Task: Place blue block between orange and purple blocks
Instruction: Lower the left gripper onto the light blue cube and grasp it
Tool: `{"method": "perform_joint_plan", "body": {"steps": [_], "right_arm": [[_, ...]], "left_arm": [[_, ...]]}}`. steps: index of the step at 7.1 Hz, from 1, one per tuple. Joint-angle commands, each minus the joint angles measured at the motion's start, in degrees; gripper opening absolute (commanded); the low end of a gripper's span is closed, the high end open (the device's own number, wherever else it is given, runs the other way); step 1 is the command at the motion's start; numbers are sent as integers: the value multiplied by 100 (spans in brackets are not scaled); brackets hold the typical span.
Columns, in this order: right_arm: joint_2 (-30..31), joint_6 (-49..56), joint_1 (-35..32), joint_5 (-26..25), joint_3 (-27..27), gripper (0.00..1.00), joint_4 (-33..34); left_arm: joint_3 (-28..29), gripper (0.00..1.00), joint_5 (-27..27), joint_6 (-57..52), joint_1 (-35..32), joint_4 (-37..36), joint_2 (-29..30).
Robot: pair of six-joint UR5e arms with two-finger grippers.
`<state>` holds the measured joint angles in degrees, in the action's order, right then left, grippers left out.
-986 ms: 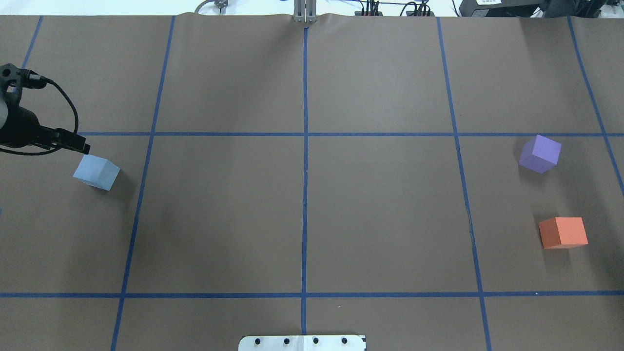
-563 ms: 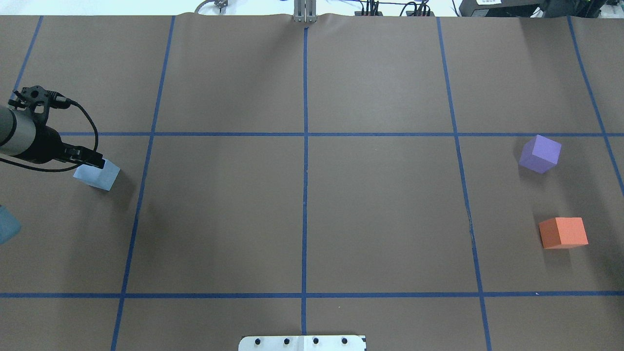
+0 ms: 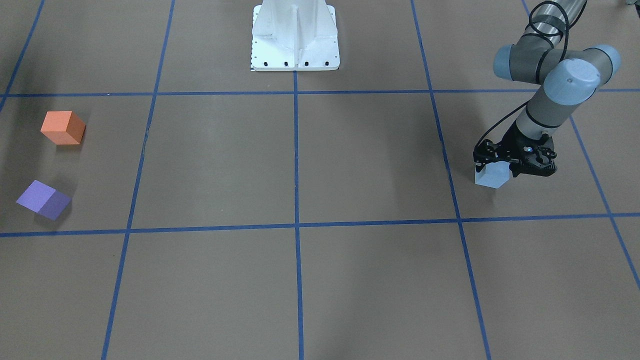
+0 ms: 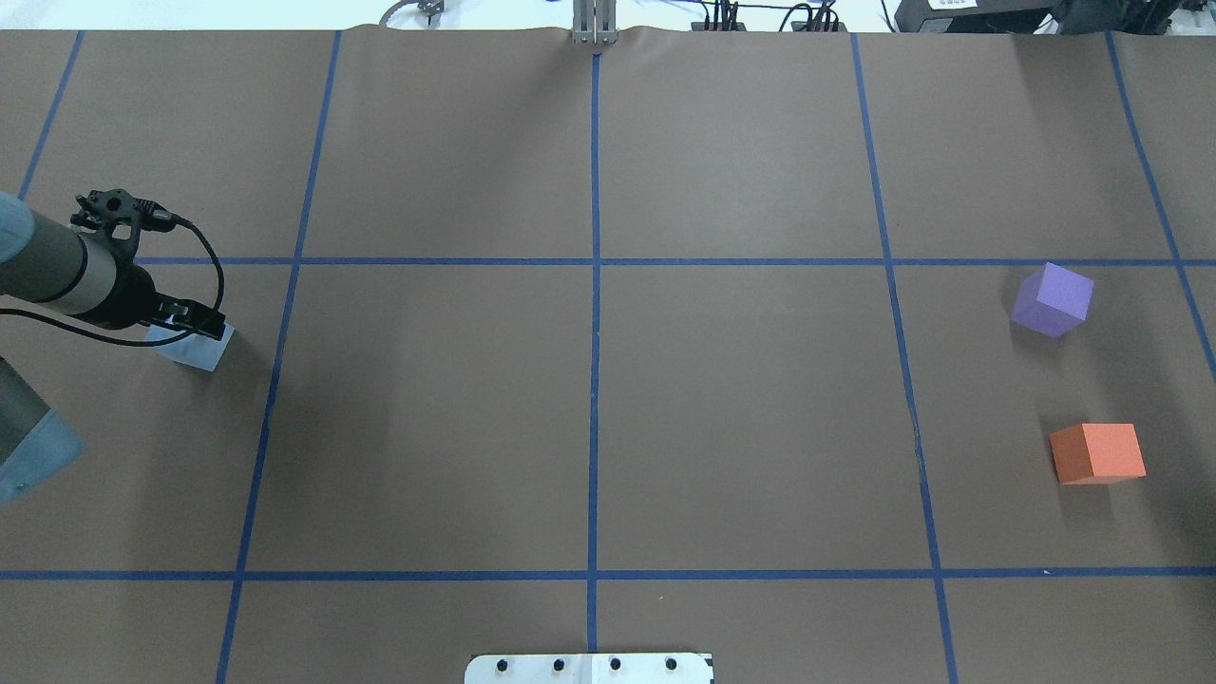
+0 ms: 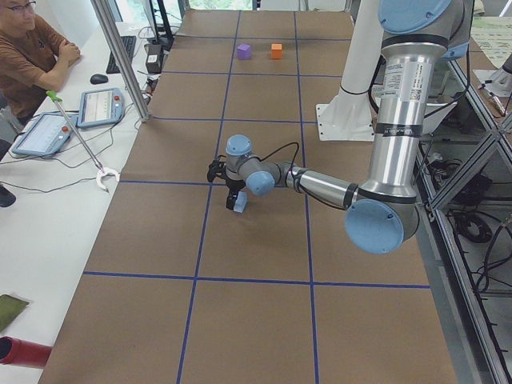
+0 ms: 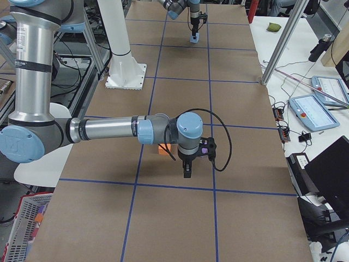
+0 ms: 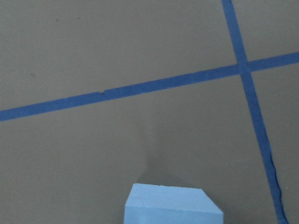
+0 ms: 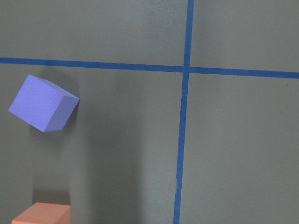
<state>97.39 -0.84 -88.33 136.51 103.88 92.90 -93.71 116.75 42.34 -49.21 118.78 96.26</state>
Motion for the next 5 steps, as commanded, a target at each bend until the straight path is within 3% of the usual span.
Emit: {"method": "perform_joint_plan", "body": {"steps": [1, 2, 4, 5], "right_arm": [[-10, -57, 0, 24, 10, 100, 0], [-1, -57, 0, 24, 10, 100, 0], [-71, -57, 0, -10, 114, 100, 0], [-80, -66, 0, -2, 141, 100, 0]], "left_arm": [[160, 24, 6, 73, 16, -30, 173], [55, 0, 102, 29, -18, -82, 87], [-278, 0, 951, 11, -620, -379, 25], [-758, 0, 1025, 37, -704, -1130, 85]]}}
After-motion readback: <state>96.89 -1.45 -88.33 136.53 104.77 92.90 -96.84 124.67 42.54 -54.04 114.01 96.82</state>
